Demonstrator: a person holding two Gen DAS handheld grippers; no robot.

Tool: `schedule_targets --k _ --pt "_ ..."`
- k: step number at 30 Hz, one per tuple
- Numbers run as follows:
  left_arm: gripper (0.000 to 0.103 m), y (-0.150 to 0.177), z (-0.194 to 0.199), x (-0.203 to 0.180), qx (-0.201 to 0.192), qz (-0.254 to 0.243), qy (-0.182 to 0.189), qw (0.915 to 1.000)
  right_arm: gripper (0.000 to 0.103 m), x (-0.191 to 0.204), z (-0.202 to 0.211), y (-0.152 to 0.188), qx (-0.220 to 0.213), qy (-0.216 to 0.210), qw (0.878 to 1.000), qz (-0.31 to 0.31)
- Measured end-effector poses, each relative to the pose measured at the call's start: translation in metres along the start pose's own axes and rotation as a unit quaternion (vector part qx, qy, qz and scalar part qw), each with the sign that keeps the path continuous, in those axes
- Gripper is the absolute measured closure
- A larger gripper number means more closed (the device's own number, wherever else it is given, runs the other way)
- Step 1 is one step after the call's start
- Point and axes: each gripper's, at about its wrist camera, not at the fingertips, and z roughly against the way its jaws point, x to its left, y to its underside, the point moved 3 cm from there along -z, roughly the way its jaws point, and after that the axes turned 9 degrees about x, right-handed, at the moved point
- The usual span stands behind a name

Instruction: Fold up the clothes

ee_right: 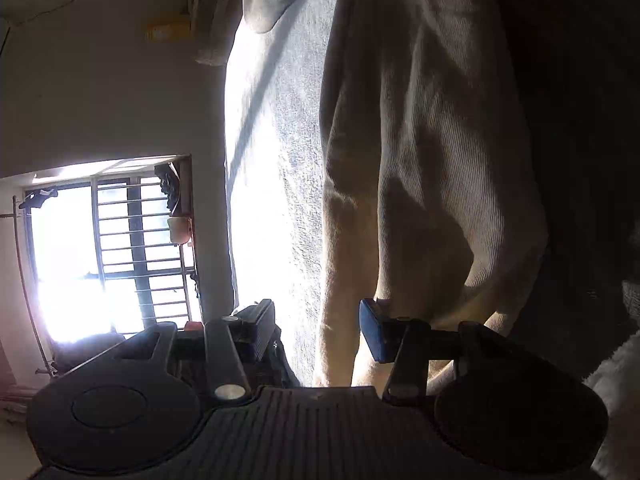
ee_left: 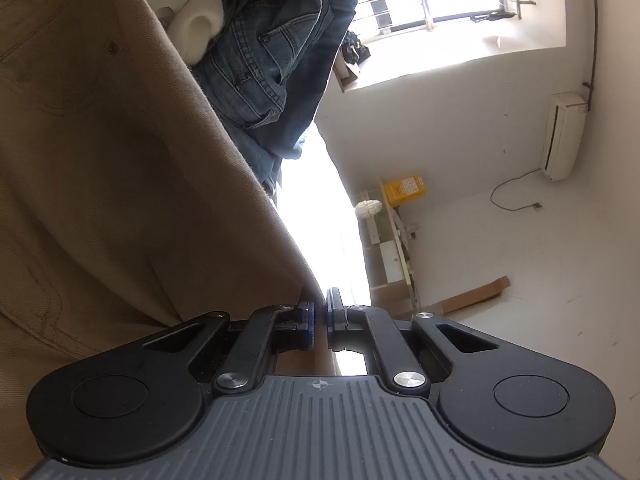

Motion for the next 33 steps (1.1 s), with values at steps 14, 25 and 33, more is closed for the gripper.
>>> schedule_targets --k 14,25,33 --pt "0.079 0.006 -0.029 0.000 0.046 -0.012 -0.035 0.9982 0.051 0.124 -0.081 0.158 0.228 0.269 0.697 0.624" --pt "0.103 0.001 -0.051 -0.011 0.022 -0.017 -0.038 0.9989 0.066 0.049 -0.072 0.143 0.126 0.422 0.519 0.732" --pt "0.103 0.009 -0.056 -0.012 0.017 -0.030 -0.027 0.9990 0.094 0.084 -0.040 0.129 -0.023 0.422 0.489 0.763"
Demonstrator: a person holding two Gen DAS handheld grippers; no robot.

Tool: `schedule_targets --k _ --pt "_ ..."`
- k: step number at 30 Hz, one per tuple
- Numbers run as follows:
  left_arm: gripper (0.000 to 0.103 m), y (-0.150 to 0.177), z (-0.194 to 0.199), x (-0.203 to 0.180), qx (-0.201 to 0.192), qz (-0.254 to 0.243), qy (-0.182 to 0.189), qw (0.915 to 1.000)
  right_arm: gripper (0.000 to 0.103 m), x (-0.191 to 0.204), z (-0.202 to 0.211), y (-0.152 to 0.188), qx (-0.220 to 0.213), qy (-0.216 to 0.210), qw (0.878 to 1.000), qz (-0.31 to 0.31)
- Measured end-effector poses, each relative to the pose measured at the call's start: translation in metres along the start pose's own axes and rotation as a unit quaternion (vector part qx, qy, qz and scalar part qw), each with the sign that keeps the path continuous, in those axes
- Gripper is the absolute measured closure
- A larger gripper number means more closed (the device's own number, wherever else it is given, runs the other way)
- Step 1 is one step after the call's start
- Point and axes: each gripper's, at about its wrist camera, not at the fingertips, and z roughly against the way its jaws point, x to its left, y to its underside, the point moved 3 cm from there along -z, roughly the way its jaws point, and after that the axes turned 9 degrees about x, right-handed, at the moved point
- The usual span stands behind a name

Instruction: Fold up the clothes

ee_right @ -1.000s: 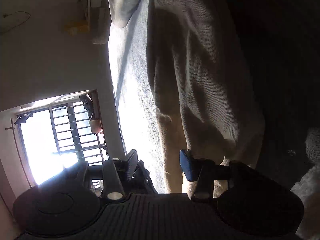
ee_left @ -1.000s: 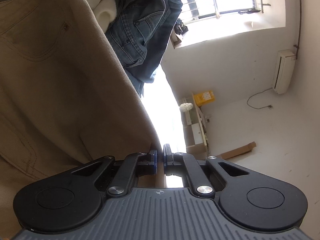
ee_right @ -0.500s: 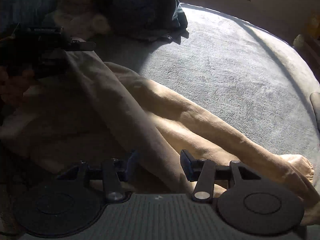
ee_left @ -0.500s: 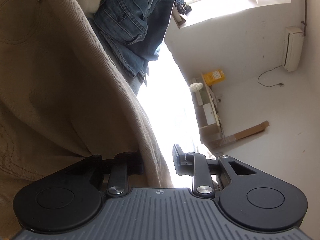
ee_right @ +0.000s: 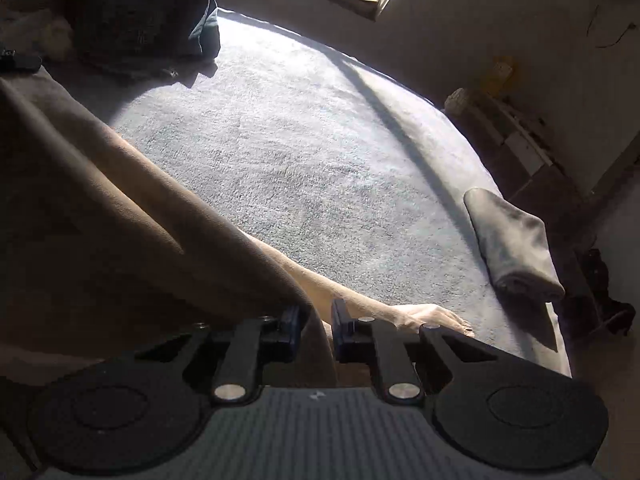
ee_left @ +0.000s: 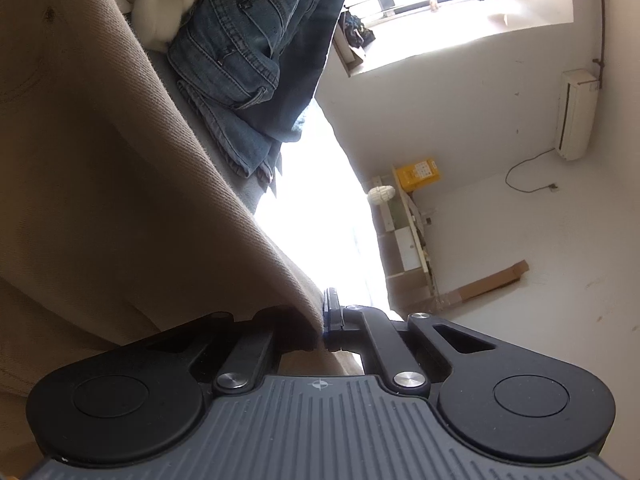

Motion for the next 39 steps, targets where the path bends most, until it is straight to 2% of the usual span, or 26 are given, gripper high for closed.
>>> schedule_targets --k 2,4,6,11,13,15,16,18,20,22,23,25,26,27,29,31,32,33,36,38,39 --pt "0.103 -0.001 0.005 -0.002 -0.014 -0.005 0.003 0.9999 0.094 -0.001 0.020 -0.018 -0.060 0.057 0.996 0.034" --pt "0.103 -0.004 0.009 -0.001 -0.022 0.002 0.015 0.9996 0.094 -0.004 0.039 -0.038 -0.118 0.106 0.985 0.068" --pt "0.103 -0.005 0.011 0.000 -0.028 0.005 0.013 0.9995 0.094 -0.006 0.042 -0.057 -0.152 0.125 0.976 0.092" --pt "0.101 -0.008 0.006 -0.001 -0.035 -0.011 -0.006 0.9993 0.094 -0.009 0.019 -0.102 -0.183 0.134 0.966 0.127" --pt "0.097 -0.014 0.001 -0.002 -0.035 -0.018 -0.019 0.9990 0.094 -0.014 0.002 -0.124 -0.178 0.118 0.970 0.118" --pt "0.081 -0.019 -0.004 -0.004 -0.035 -0.023 -0.030 0.9987 0.094 -0.020 -0.021 -0.148 -0.163 0.097 0.977 0.095" --pt "0.076 -0.018 -0.004 -0.005 -0.034 -0.030 -0.034 0.9984 0.094 -0.024 -0.035 -0.160 -0.152 0.087 0.981 0.080" --pt "0.057 -0.017 -0.004 -0.007 -0.032 -0.043 -0.042 0.9977 0.094 -0.029 -0.064 -0.177 -0.126 0.073 0.988 0.058" --pt "0.050 -0.010 0.000 -0.005 -0.023 -0.070 -0.057 0.9957 0.094 -0.030 -0.107 -0.191 -0.086 0.058 0.994 0.037" --pt "0.047 -0.003 0.004 -0.001 -0.017 -0.095 -0.079 0.9922 0.093 -0.026 -0.146 -0.194 -0.043 0.041 0.998 0.018" --pt "0.047 0.001 0.006 0.003 -0.015 -0.107 -0.093 0.9898 0.089 -0.023 -0.164 -0.191 -0.020 0.028 0.999 0.007" --pt "0.047 -0.008 0.025 0.023 -0.013 -0.109 -0.118 0.9870 0.072 -0.016 -0.199 -0.182 0.032 -0.002 0.999 -0.012" --pt "0.047 -0.017 0.025 0.035 -0.015 -0.103 -0.130 0.9860 0.058 -0.013 -0.214 -0.176 0.059 -0.018 0.998 -0.019" --pt "0.047 -0.024 0.025 0.040 -0.018 -0.094 -0.139 0.9856 0.057 -0.012 -0.223 -0.168 0.074 -0.021 0.997 -0.026" --pt "0.047 -0.032 0.027 0.050 -0.025 -0.079 -0.149 0.9854 0.055 -0.017 -0.223 -0.159 0.067 -0.039 0.996 -0.048" --pt "0.047 -0.035 0.034 0.060 -0.032 -0.064 -0.152 0.9858 0.042 -0.029 -0.214 -0.154 0.062 -0.062 0.994 -0.065" --pt "0.047 -0.036 0.037 0.064 -0.036 -0.060 -0.151 0.9861 0.032 -0.038 -0.205 -0.151 0.056 -0.082 0.992 -0.076" --pt "0.047 -0.032 0.043 0.063 -0.038 -0.057 -0.149 0.9865 0.028 -0.046 -0.196 -0.148 0.050 -0.101 0.990 -0.087" --pt "0.047 -0.019 0.064 0.055 -0.047 -0.051 -0.145 0.9870 0.024 -0.070 -0.170 -0.137 0.031 -0.146 0.982 -0.118" --pt "0.047 -0.016 0.071 0.046 -0.049 -0.052 -0.145 0.9869 0.020 -0.095 -0.149 -0.124 0.018 -0.190 0.966 -0.174" --pt "0.047 -0.015 0.072 0.043 -0.048 -0.053 -0.147 0.9866 0.019 -0.106 -0.143 -0.115 0.018 -0.224 0.951 -0.215"
